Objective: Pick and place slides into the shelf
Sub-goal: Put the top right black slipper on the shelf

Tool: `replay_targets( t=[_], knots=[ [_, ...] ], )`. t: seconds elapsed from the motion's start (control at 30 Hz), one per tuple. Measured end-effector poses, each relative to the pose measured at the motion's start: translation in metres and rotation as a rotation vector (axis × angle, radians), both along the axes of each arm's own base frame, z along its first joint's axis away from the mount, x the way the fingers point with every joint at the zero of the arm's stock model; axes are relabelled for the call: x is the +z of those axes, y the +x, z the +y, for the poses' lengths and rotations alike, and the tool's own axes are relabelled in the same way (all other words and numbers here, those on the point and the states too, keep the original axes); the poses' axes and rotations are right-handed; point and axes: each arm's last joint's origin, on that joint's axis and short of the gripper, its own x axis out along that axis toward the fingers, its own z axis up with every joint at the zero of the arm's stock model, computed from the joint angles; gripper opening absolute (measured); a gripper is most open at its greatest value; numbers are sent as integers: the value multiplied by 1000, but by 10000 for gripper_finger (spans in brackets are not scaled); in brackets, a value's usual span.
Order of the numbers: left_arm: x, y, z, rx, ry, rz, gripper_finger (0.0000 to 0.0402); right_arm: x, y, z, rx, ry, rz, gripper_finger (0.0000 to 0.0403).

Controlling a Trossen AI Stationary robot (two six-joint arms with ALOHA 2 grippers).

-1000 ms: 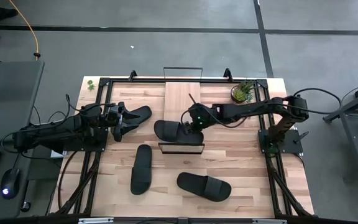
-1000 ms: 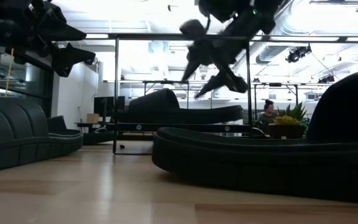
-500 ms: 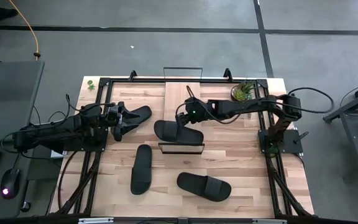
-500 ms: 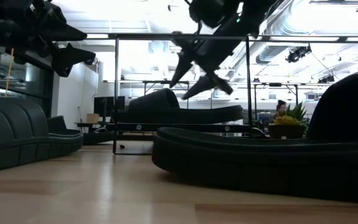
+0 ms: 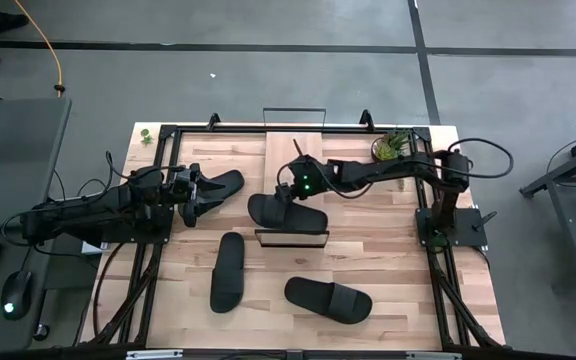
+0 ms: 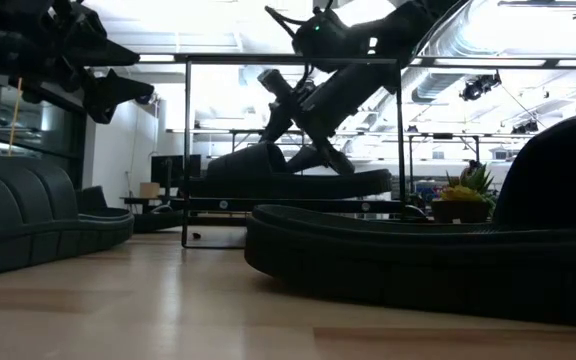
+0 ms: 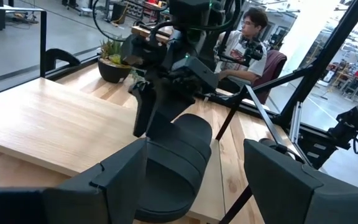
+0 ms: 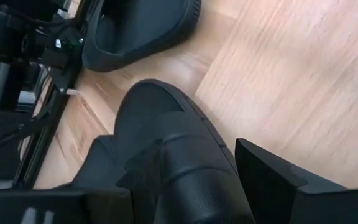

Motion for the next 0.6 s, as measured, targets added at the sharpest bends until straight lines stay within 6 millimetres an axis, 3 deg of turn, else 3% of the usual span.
replay_targets(
  t=[0.13, 0.33, 0.6],
  knots=[
    [0, 0, 0, 0, -1, 2, 250, 4, 1, 7, 76, 46, -2, 190],
    [0, 0, 0, 0, -1, 1, 250, 15, 0, 18, 149, 74, 131, 190],
    [0, 0, 0, 0, -1, 2, 250, 43, 7, 24, 154, -26, 169, 190]
  ],
)
